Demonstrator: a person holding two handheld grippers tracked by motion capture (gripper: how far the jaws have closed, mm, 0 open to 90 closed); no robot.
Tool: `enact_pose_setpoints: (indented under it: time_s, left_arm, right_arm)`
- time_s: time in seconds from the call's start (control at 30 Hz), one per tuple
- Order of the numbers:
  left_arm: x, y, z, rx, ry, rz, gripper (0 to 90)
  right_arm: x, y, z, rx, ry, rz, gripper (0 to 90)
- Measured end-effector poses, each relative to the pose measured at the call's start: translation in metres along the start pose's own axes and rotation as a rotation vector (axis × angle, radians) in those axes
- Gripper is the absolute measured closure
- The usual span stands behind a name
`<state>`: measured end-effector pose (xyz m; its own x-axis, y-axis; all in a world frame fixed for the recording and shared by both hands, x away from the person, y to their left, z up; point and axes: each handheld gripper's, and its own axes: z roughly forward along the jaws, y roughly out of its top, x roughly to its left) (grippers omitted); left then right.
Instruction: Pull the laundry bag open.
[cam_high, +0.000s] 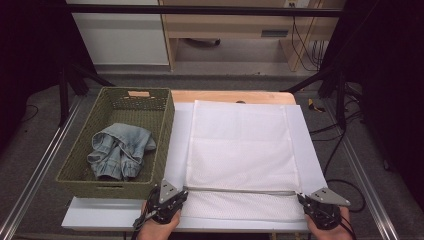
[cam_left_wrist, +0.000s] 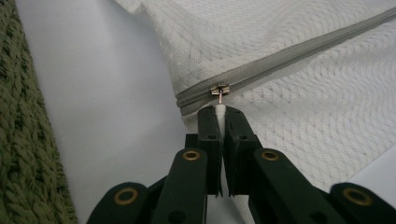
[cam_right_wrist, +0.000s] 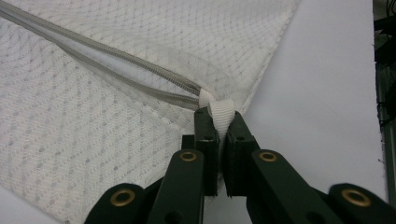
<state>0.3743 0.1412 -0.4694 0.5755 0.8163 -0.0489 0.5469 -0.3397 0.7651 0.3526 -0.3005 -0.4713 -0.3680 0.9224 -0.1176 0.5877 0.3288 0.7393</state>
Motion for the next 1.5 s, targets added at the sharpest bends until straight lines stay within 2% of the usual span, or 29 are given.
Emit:
enact_pose_setpoints:
  time_s: [0.23, 0.47, 0.53, 0.9, 1.07, 1.27, 1.37, 1.43, 1.5]
  left_arm:
    - [0.004, -0.001, -0.001, 0.003, -0.008, -0.026, 86.4]
    - [0.003, -0.002, 0.000, 0.019, 0.012, -0.008, 86.5]
    - [0.006, -0.003, 0.000, 0.022, 0.012, -0.026, 86.5]
    - [0.006, -0.005, 0.003, 0.035, 0.014, -0.025, 86.4]
    - [0.003, -0.005, 0.002, 0.032, 0.013, -0.028, 85.6]
    - [-0.004, -0.006, -0.001, 0.014, 0.008, -0.036, 79.6]
    - [-0.007, -0.005, -0.002, 0.006, 0.000, -0.036, 77.4]
    - [-0.009, -0.004, -0.002, 0.009, 0.002, -0.019, 75.9]
    - [-0.012, -0.004, -0.002, 0.006, 0.010, -0.020, 75.4]
  right_arm:
    - [-0.001, 0.000, 0.000, 0.004, -0.001, 0.005, 86.4]
    - [-0.002, -0.001, 0.000, 0.009, -0.004, 0.010, 86.4]
    - [-0.003, -0.001, 0.001, 0.011, -0.008, 0.012, 86.4]
    - [-0.005, -0.002, 0.002, 0.018, -0.001, 0.027, 86.4]
    - [-0.006, -0.004, 0.002, 0.012, 0.013, 0.015, 85.5]
    - [-0.006, -0.004, 0.000, -0.007, 0.004, 0.005, 77.6]
    - [-0.005, -0.004, 0.000, -0.009, -0.004, 0.015, 72.0]
    - [-0.006, -0.004, 0.000, -0.017, -0.006, 0.014, 69.4]
    - [-0.006, -0.004, 0.000, -0.022, -0.009, 0.015, 66.6]
